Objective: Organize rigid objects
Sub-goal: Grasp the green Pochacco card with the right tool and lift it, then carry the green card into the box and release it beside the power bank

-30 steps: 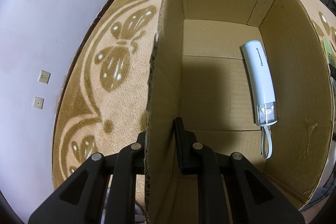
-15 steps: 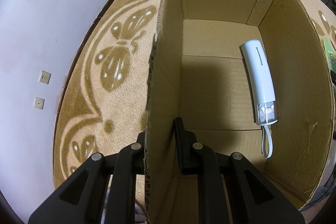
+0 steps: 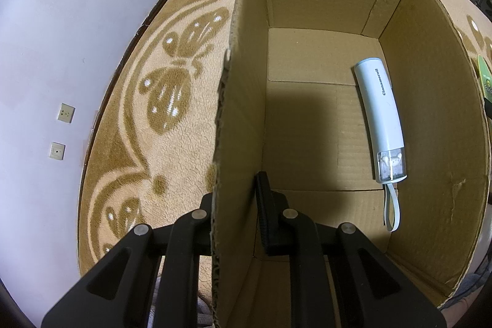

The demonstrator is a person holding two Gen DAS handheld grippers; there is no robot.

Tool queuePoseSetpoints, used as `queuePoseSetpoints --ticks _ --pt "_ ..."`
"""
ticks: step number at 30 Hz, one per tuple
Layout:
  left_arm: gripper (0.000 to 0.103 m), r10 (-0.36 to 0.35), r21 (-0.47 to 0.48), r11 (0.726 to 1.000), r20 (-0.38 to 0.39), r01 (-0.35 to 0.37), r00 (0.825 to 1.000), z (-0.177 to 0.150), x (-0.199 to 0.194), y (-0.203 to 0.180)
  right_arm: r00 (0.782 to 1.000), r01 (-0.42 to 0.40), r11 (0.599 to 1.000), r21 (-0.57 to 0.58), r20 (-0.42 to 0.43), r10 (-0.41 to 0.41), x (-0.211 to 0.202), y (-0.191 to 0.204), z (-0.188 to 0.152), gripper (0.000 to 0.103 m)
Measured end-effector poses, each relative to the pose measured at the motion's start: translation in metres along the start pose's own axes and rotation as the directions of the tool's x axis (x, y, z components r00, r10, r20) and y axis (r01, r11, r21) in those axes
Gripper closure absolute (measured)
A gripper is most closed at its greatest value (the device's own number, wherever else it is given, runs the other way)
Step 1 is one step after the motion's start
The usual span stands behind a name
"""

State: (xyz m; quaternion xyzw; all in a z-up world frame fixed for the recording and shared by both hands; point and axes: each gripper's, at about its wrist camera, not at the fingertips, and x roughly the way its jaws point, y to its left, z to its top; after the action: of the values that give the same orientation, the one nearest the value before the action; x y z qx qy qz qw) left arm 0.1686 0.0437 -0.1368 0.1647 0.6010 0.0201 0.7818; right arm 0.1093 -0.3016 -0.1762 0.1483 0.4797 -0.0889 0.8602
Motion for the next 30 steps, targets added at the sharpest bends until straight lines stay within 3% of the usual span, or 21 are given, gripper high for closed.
queuePoseSetpoints --ticks 3,11,22,30 --pt "0.088 0.001 0.001 1.000 0.001 -0.001 1.000 0.000 0.000 0.000 1.000 0.011 1.000 0.002 0.018 -0.011 -0.005 -0.001 0.001 0.045" --pt "0.088 0.002 0.001 1.000 -0.001 -0.002 1.000 0.000 -0.001 0.000 0.997 -0.058 0.998 0.038 0.051 0.056 -0.023 0.000 0.007 0.045" --pt "0.088 0.011 0.007 1.000 0.000 -0.011 1.000 0.000 -0.002 -0.002 0.978 -0.171 0.978 -0.120 0.100 0.183 -0.064 0.070 0.014 0.045" --pt "0.088 0.017 0.010 1.000 0.001 -0.017 1.000 0.000 -0.002 -0.003 0.946 -0.282 0.930 -0.234 0.094 0.311 -0.086 0.131 0.009 0.045"
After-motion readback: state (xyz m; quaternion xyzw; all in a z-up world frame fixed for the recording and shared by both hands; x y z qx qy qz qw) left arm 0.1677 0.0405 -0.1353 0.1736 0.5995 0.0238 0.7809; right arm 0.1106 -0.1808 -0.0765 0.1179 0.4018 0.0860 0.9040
